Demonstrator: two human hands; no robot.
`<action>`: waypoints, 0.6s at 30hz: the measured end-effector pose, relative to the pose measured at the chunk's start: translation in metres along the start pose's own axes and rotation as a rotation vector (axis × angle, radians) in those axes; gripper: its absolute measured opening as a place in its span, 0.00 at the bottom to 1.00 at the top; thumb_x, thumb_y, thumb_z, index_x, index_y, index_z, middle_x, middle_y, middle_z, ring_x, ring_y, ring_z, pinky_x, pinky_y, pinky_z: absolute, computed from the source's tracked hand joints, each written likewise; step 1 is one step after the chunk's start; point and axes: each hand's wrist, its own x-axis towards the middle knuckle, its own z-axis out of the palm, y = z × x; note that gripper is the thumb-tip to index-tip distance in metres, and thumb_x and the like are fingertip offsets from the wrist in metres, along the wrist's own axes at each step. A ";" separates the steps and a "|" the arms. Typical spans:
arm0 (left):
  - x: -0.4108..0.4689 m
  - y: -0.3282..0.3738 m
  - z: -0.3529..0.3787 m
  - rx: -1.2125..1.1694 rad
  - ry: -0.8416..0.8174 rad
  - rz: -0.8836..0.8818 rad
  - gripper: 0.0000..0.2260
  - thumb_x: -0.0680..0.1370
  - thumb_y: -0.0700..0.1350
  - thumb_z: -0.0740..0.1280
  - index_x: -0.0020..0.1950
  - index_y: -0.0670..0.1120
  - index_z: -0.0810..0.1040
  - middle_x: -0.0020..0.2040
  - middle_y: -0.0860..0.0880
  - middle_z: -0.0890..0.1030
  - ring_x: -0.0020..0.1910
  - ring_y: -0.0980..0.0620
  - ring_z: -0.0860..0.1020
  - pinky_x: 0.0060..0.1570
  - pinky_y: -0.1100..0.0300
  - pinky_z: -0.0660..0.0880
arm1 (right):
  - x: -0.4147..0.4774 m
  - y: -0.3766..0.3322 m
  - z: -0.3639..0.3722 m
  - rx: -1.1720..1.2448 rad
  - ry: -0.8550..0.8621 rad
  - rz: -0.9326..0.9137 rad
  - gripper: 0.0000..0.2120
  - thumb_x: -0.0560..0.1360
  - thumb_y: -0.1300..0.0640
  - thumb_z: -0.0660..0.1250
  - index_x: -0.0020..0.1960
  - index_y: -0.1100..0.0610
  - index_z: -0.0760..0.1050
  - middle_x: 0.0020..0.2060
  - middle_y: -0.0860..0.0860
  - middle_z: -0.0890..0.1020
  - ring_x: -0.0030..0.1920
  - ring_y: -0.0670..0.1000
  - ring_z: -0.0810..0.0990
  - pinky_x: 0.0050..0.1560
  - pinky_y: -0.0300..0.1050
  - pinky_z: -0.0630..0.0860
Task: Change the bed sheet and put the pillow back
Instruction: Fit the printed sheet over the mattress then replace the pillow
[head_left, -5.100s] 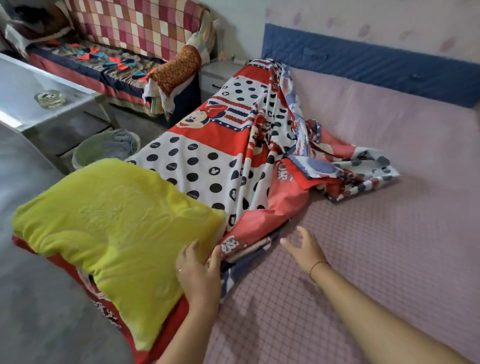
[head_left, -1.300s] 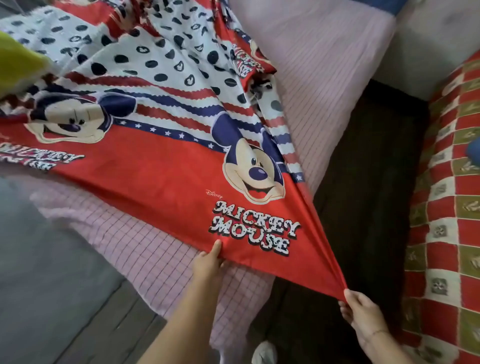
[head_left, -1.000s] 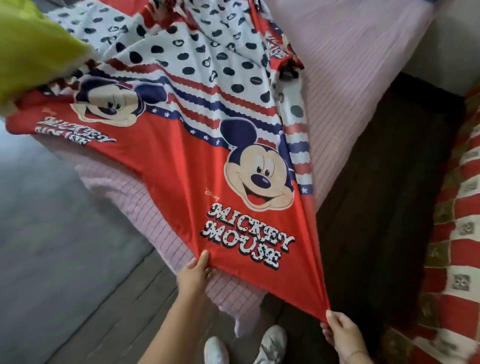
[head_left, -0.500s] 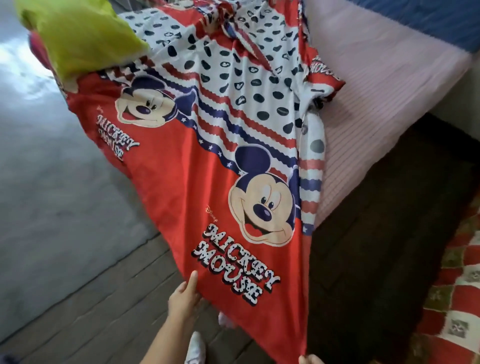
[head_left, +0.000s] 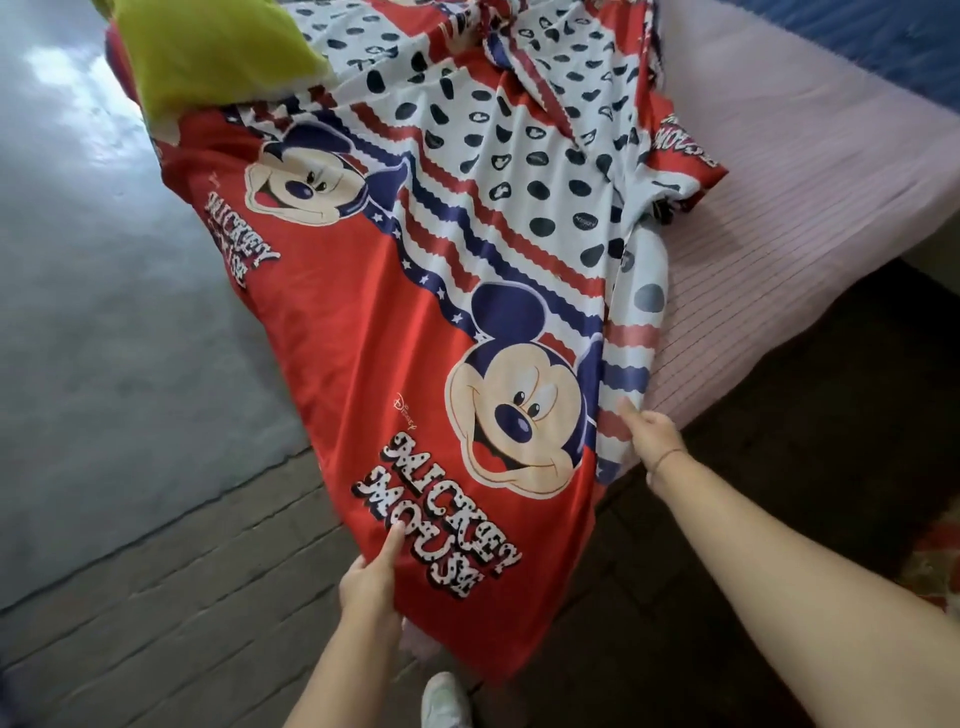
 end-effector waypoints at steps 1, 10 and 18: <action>0.001 0.004 0.002 -0.001 -0.012 -0.005 0.22 0.69 0.46 0.78 0.58 0.37 0.78 0.50 0.38 0.83 0.48 0.40 0.82 0.55 0.45 0.78 | 0.009 -0.006 0.001 0.002 0.016 0.013 0.22 0.77 0.41 0.64 0.62 0.57 0.73 0.54 0.54 0.81 0.50 0.55 0.79 0.49 0.48 0.75; 0.017 0.014 0.008 0.014 -0.038 0.036 0.21 0.66 0.48 0.79 0.54 0.40 0.80 0.47 0.41 0.84 0.47 0.41 0.83 0.56 0.47 0.78 | 0.057 -0.009 0.007 -0.018 0.030 0.030 0.34 0.72 0.41 0.71 0.70 0.58 0.66 0.61 0.57 0.76 0.58 0.59 0.75 0.52 0.50 0.70; 0.007 -0.001 0.027 0.051 -0.015 0.096 0.17 0.68 0.48 0.79 0.51 0.43 0.79 0.44 0.45 0.83 0.45 0.46 0.81 0.51 0.52 0.76 | 0.092 -0.008 0.001 0.073 -0.044 0.069 0.43 0.60 0.37 0.77 0.67 0.58 0.69 0.57 0.56 0.79 0.55 0.59 0.79 0.61 0.59 0.75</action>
